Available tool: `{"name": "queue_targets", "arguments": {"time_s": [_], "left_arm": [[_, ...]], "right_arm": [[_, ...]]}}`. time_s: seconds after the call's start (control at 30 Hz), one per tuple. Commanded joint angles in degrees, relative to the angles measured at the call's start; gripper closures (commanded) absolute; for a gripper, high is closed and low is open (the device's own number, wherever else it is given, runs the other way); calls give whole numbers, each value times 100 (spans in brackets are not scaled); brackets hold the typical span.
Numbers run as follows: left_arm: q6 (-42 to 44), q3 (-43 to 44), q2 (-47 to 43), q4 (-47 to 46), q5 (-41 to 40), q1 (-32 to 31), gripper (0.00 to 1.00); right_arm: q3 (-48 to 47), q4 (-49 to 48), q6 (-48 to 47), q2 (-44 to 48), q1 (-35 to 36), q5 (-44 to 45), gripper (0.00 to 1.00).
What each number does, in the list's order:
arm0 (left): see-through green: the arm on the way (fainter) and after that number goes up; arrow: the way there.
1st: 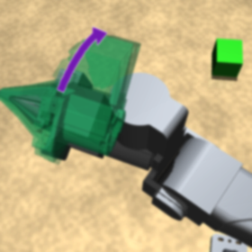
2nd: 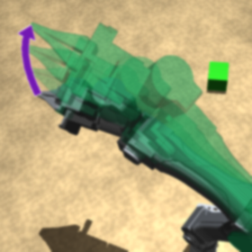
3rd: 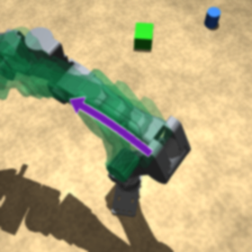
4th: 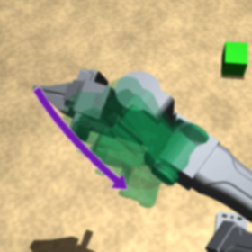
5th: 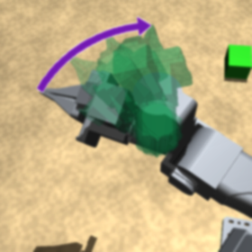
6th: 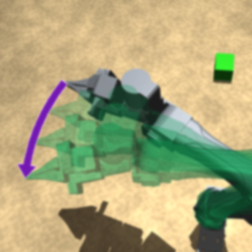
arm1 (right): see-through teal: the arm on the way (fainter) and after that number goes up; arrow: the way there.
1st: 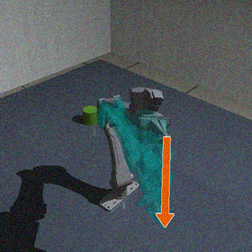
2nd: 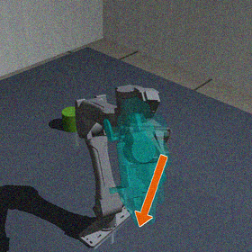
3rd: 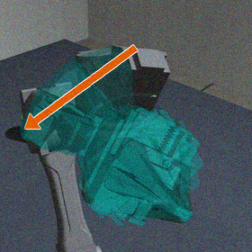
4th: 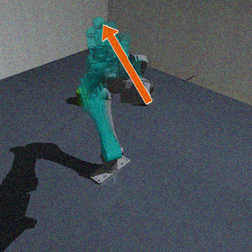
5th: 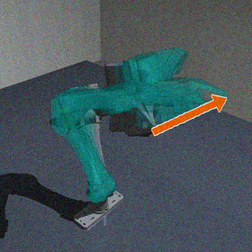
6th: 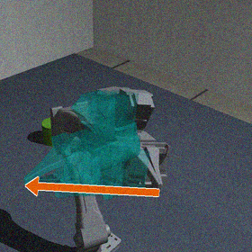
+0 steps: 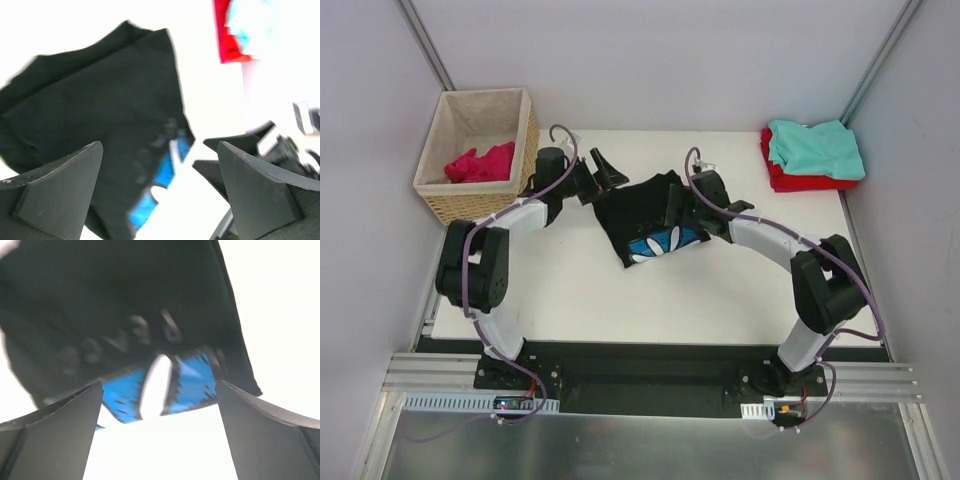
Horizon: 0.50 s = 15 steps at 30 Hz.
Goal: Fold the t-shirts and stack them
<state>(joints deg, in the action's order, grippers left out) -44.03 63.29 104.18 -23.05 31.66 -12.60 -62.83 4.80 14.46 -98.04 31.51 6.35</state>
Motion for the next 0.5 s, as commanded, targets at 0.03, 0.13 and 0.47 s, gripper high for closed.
{"name": "queue_targets", "arguments": {"time_s": [0.03,0.13,0.47], "left_arm": [[-123,-114,-1092,283,86,-207,1],[-237,-202,-1242,301,147,-522,1],[-791,-1026,-1365,-340,-2,-1438,1]], "right_arm": [[-800,487,-365,365,48,244,0],[-749,496,-409,470,40,393,0],[-388,838,-672,1199,-663,798,0]]}}
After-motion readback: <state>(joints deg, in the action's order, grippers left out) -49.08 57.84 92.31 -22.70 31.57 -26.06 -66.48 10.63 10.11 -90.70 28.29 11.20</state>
